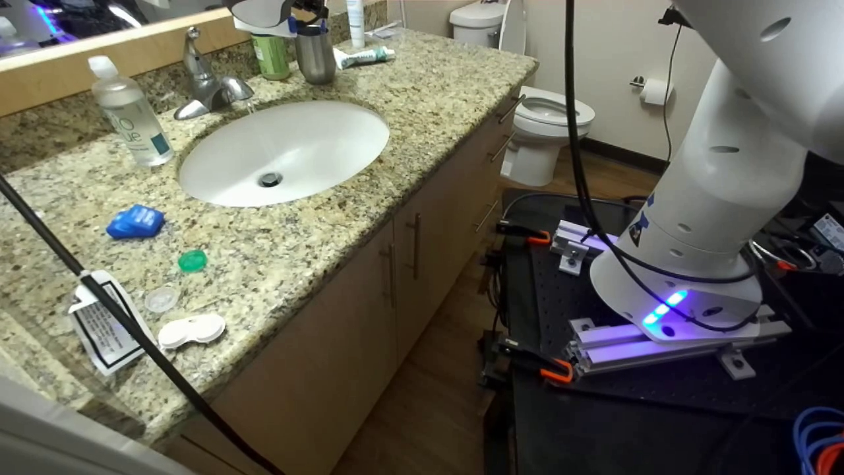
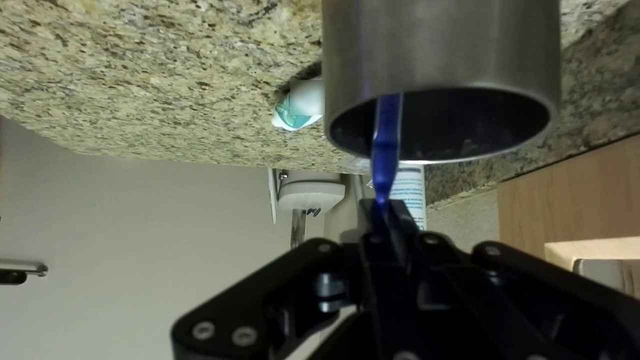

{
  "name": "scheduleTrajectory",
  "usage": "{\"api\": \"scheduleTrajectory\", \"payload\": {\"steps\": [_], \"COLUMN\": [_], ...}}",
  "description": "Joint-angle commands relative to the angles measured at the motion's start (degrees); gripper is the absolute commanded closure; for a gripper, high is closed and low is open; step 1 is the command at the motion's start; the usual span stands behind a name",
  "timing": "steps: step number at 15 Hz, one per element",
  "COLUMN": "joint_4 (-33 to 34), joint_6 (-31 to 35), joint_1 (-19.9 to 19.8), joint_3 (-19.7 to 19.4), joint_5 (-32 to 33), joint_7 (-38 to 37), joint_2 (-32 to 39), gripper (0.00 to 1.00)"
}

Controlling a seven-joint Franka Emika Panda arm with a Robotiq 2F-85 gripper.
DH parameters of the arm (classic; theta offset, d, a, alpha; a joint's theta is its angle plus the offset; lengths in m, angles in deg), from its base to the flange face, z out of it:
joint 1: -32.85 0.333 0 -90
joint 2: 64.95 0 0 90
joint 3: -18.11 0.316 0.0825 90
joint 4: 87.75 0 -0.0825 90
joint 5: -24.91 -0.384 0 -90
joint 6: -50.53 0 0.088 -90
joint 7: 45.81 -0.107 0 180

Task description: Open the faucet, take the toothbrush and put it on the table, pick it and put it back in the cup, then close the faucet

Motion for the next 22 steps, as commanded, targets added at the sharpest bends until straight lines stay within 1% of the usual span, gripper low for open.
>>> {"api": "scheduleTrajectory", "payload": {"steps": [1,4,7,8,9,11,13,14,15,16,18,22], "joint_4": [-1.11,-1.25,-1.10,0.72,1.30,3.71,5.70,6.94,6.85,6.50,7.28,10.57], "joint_6": [0.17,0.37,1.24,0.98,1.37,2.87,2.50,0.25,-2.57,-4.21,-4.15,-4.95], "joint_1": [0.91,1.43,1.82,0.91,0.82,0.65,0.50,0.25,-0.36,-1.94,-4.74,-12.05], "joint_3": [-0.16,0.03,-0.20,-0.79,-1.39,-3.97,-6.64,-7.83,-7.61,-5.86,-4.91,-2.34], "joint_5": [0.21,-0.07,-0.49,-0.33,0.00,1.31,1.96,1.81,0.52,-1.89,-4.57,-13.49], "joint_7": [-1.26,-2.24,-6.91,-5.91,-7.25,-10.24,-11.58,-10.86,-5.81,1.87,10.19,26.03], "joint_2": [-1.27,-1.57,-1.44,-3.05,-3.31,-3.95,-4.78,-5.00,-6.57,-8.47,-10.23,-11.67], "gripper": [0.99,0.99,0.99,0.99,0.99,0.99,0.99,0.99,0.99,0.99,0.99,0.99]}}
